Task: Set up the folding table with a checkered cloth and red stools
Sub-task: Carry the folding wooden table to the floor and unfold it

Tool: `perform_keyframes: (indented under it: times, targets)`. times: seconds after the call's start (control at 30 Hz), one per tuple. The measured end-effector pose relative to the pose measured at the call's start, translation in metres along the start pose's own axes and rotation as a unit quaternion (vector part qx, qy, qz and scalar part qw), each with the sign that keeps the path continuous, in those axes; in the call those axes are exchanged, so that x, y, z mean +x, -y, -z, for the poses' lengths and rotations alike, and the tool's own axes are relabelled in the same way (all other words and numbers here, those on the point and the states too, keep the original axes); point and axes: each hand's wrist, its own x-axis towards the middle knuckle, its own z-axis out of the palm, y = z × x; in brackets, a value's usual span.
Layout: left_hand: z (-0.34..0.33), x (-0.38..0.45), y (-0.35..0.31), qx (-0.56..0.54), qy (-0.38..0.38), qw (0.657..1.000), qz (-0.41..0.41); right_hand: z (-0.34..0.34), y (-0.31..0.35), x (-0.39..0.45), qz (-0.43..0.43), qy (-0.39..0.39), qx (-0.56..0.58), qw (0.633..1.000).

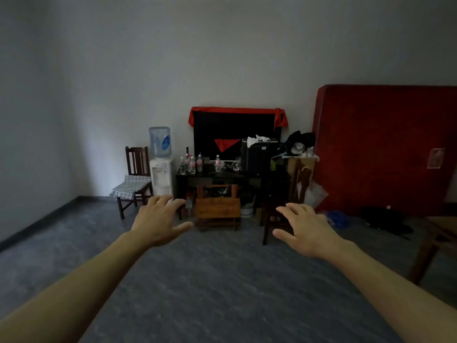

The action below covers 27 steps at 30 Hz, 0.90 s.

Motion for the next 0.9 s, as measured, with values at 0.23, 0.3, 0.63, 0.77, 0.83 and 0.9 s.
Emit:
perform_keyframes:
  times: [0.23,0.3,0.63,0.77,0.83,0.9]
  targets:
    - [-0.040,0.013,0.015,0.020,0.029,0.999,0.022,-0.038,0.003,0.051,0.015,0.027,-0.011,0.999]
    - [-0.049,0.029,0.026,0.014,0.026,0.999,0.024,-0.047,0.008,0.072,0.019,0.030,-0.012,0.999]
    - [-0.115,0.140,0.119,-0.033,0.040,0.999,0.017,-0.064,0.036,0.216,-0.025,-0.007,0.030,0.999]
    - [-0.132,0.183,0.167,-0.061,0.032,0.996,0.049,-0.076,0.054,0.274,-0.037,-0.015,0.037,0.999]
    - [-0.142,0.202,0.180,-0.080,0.034,0.995,0.057,-0.085,0.062,0.300,-0.042,-0.021,0.054,0.997]
    - [-0.155,0.221,0.188,-0.082,0.037,0.994,0.056,-0.097,0.068,0.324,-0.036,-0.016,0.060,0.997]
